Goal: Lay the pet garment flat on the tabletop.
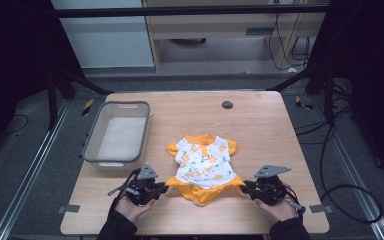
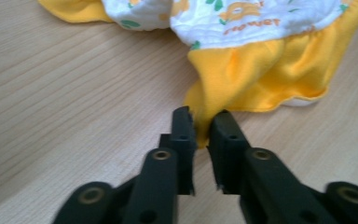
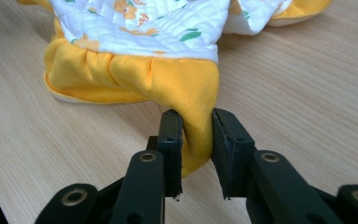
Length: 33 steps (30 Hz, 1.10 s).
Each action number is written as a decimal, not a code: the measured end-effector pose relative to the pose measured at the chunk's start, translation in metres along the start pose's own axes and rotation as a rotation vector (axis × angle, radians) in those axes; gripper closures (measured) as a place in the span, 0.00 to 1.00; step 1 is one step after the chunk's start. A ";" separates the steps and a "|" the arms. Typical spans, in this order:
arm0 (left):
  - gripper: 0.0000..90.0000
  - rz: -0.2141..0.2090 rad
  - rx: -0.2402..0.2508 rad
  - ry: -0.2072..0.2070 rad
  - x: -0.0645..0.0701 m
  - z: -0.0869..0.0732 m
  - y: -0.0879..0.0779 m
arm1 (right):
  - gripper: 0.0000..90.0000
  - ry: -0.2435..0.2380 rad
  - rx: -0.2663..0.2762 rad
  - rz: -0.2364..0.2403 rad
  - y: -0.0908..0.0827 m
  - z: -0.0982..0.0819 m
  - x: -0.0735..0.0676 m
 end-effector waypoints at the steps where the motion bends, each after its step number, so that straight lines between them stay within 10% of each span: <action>1: 0.83 0.000 0.000 0.000 0.000 0.000 0.000 | 0.81 0.000 0.000 0.000 0.000 0.000 0.000; 13: 0.74 -0.022 0.145 0.013 0.014 0.019 -0.029 | 0.72 -0.011 0.137 -0.002 -0.013 0.016 -0.007; 27: 0.97 -0.072 0.124 0.072 0.042 0.024 -0.012 | 0.85 -0.044 0.284 -0.009 -0.022 0.035 -0.020; 33: 1.00 -0.075 0.079 0.093 0.049 0.018 0.004 | 1.00 -0.060 0.244 0.036 -0.013 0.033 -0.029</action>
Point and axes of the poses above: each handheld gripper's, and its own axes: y roughly forward along the jaws, z roughly out of its top, x roughly to its right, the point moved 7 cm from there along y, roughly forward along the jaws, and after that the axes turned 1 degree about x, right-handed, at the moved point
